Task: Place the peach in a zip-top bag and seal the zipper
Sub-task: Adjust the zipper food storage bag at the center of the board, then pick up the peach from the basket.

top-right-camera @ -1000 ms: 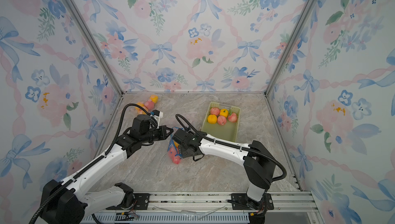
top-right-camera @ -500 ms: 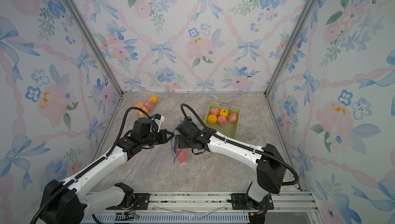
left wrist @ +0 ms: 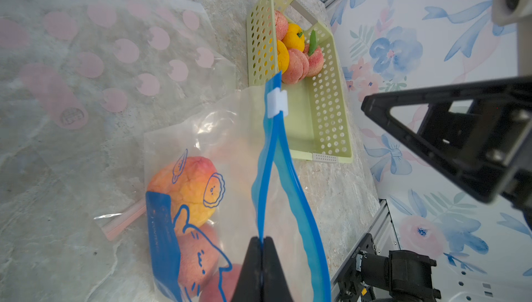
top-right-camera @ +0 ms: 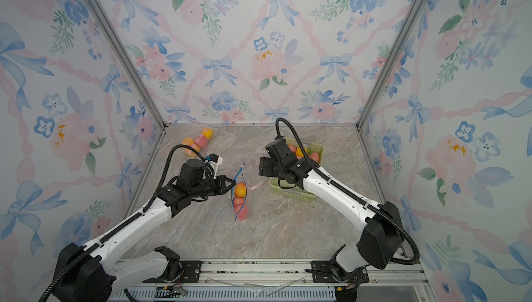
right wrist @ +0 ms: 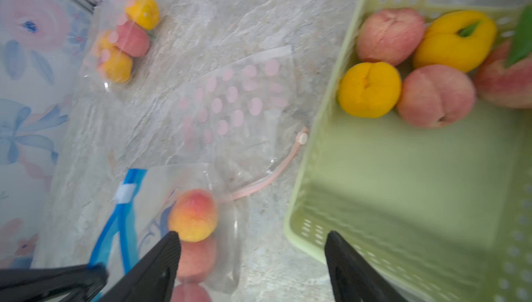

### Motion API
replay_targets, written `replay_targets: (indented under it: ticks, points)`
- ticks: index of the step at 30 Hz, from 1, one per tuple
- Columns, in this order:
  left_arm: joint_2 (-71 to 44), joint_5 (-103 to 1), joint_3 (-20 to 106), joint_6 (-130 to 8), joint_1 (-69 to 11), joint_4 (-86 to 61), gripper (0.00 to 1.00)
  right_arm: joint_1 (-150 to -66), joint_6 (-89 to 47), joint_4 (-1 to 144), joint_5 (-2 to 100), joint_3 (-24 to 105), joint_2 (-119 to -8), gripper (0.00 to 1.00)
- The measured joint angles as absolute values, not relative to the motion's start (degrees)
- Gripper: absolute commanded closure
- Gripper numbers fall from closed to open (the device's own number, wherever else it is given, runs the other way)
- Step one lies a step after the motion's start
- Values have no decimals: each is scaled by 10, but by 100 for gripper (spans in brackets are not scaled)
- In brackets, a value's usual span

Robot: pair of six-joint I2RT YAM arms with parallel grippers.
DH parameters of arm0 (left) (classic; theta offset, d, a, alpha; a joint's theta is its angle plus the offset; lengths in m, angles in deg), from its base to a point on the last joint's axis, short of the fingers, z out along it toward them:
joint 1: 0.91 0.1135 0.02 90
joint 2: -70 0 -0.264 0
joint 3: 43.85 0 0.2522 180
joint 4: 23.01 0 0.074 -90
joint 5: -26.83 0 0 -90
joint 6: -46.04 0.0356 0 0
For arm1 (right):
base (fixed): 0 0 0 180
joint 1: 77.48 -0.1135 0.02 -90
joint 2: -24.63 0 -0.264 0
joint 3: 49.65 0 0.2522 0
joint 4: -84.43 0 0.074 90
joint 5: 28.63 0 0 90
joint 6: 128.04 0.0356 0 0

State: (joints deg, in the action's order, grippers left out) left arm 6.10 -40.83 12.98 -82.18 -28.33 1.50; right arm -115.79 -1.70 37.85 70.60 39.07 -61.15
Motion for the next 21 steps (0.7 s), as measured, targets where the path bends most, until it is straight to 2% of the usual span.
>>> replay_targets:
  ticks: [10, 21]
  points:
    - [61, -415, 130, -822, -291, 15, 100, -996, -73, 375, 717, 368, -684, 18]
    - [60, -417, 130, -822, -294, 15, 100, -936, -116, 396, 669, 401, -824, 19]
